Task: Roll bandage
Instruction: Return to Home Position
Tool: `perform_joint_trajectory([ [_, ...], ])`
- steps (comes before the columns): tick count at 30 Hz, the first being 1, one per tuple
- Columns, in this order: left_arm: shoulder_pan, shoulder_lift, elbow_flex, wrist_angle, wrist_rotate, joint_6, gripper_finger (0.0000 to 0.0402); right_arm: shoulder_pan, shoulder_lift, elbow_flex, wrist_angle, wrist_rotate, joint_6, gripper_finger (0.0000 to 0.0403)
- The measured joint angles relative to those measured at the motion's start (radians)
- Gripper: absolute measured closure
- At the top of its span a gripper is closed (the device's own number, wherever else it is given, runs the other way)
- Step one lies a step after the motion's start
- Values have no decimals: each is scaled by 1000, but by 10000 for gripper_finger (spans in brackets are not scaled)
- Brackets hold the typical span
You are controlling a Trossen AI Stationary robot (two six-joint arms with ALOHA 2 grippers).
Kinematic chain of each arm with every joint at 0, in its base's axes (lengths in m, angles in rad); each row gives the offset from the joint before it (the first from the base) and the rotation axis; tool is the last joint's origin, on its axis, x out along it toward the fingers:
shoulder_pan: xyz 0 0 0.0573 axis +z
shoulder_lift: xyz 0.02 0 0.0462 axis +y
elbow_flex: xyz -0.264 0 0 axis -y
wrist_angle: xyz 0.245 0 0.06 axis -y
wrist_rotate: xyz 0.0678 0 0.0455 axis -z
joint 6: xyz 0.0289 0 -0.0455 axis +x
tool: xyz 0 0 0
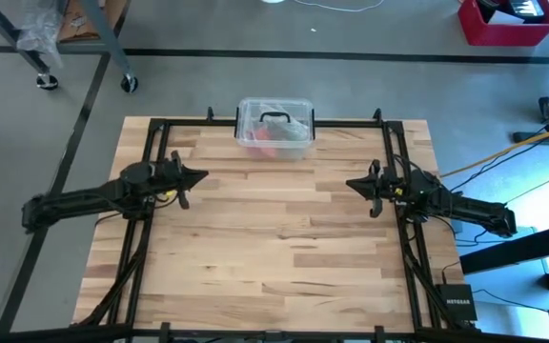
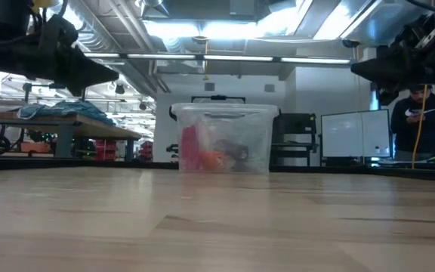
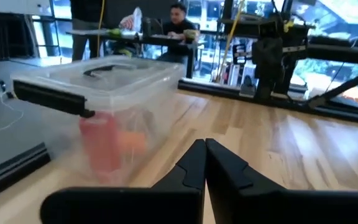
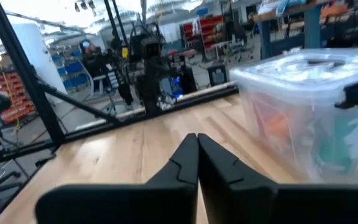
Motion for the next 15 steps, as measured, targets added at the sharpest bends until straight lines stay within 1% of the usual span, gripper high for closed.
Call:
perform_joint_trajectory([
  [3, 0, -88, -1, -46, -2, -6, 401, 0, -1, 0, 6, -4, 1, 391],
  [7, 0, -221, 0, -162, -31, -1, 399, 0, 0, -1, 4, -5, -5, 390],
  [11, 0, -219, 1, -172, -47, -8, 399, 0, 0, -1, -7, -16, -12, 389],
  [15, -1, -217, 2, -188, -48, -49, 399, 0, 0, -2, -10, -24, -13, 389],
])
